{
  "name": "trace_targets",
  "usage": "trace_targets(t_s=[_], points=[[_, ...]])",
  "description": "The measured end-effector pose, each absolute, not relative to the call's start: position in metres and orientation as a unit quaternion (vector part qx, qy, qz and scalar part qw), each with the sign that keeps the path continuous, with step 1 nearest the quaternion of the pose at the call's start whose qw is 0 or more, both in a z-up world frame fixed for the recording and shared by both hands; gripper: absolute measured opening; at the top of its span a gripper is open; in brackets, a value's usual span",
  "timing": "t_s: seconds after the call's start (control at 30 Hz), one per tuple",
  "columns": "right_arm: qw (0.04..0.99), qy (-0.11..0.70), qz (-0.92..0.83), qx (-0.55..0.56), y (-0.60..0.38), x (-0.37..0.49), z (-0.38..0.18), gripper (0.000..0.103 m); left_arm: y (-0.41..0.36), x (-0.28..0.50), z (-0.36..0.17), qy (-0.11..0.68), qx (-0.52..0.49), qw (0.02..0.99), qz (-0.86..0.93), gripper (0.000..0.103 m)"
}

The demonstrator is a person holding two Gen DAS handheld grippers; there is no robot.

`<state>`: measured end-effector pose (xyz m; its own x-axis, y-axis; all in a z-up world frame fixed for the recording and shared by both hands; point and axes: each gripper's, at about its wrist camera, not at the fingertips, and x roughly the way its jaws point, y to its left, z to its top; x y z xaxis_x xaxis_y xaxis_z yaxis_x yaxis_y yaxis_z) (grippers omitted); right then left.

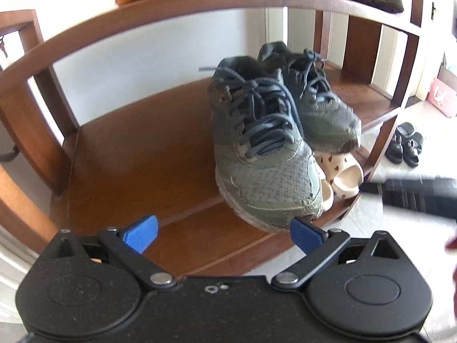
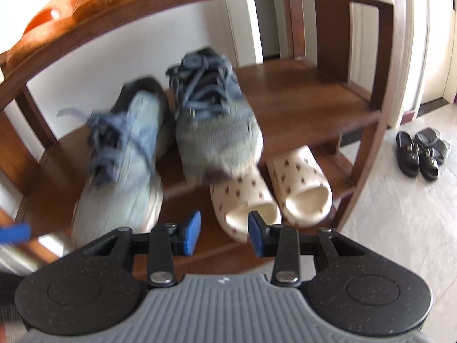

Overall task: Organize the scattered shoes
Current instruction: 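Push the grey-blue sneakers into line with the right tool fingers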

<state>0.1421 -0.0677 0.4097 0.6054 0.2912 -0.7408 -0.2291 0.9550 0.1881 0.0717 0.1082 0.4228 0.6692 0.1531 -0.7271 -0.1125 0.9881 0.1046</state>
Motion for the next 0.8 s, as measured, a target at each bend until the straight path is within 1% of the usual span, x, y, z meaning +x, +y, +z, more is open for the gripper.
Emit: trace_targets(t_s=[0.13, 0.23, 0.3, 0.47, 0.63, 0.8], points=[[0.892, 0.427, 0.145, 0.037, -0.071, 0.138, 0.406, 0.041, 0.098, 0.089, 0.425, 0.378, 0.031, 0.921, 0.083, 0.101], [0.893, 0.424, 0.146, 0.039, -0.072, 0.142, 0.406, 0.041, 0.094, 0.113, 0.421, 0.381, 0.042, 0.917, 0.11, 0.1], [0.894, 0.422, 0.149, 0.04, -0.073, 0.145, 0.407, 0.041, 0.099, 0.123, 0.423, 0.385, 0.021, 0.916, 0.113, 0.098], [0.885, 0.429, 0.177, 0.037, -0.068, 0.143, 0.408, 0.042, 0.104, 0.095, 0.433, 0.376, 0.01, 0.92, 0.108, 0.098], [0.87, 0.437, 0.228, 0.025, -0.044, 0.13, 0.413, 0.042, 0.119, 0.065, 0.44, 0.383, -0.008, 0.915, 0.129, 0.101], [0.864, 0.43, 0.262, 0.003, -0.014, 0.124, 0.418, 0.042, 0.135, 0.057, 0.444, 0.387, -0.018, 0.91, 0.149, 0.102]])
